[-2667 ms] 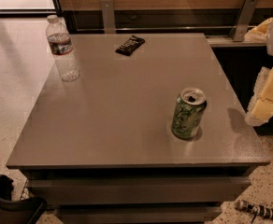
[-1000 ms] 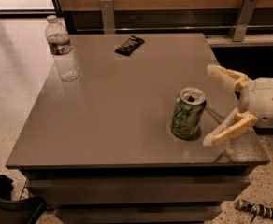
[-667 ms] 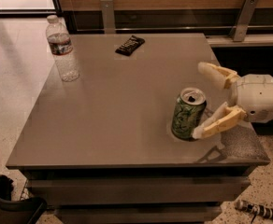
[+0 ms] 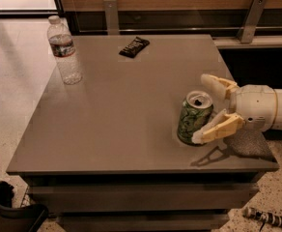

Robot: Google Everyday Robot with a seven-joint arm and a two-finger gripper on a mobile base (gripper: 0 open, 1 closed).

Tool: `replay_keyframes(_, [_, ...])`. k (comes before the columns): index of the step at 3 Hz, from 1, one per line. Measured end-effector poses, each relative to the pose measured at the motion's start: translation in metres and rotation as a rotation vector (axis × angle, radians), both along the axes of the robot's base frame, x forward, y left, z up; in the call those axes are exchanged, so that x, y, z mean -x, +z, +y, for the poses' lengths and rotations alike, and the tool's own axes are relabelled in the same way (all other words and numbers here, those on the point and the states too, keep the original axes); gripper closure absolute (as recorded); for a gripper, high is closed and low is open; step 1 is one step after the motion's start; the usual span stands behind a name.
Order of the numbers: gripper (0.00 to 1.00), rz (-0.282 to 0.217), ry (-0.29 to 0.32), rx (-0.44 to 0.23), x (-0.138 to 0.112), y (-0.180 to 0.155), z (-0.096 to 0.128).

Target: Move green can near rxbar chocolate

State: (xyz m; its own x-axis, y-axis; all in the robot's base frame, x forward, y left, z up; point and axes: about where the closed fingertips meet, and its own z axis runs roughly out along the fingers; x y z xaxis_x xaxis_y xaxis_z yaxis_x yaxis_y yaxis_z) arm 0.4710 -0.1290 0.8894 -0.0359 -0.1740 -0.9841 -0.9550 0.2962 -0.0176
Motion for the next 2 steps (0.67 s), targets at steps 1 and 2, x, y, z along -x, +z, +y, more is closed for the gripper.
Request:
replay_keyframes(1, [0.23, 0.029, -0.035, -0.010, -0.0013, -0.0168, -0.0057])
replay_keyframes(2, [0.46, 0.026, -0.028, -0.009, -0.0011, -0.0150, -0.0031])
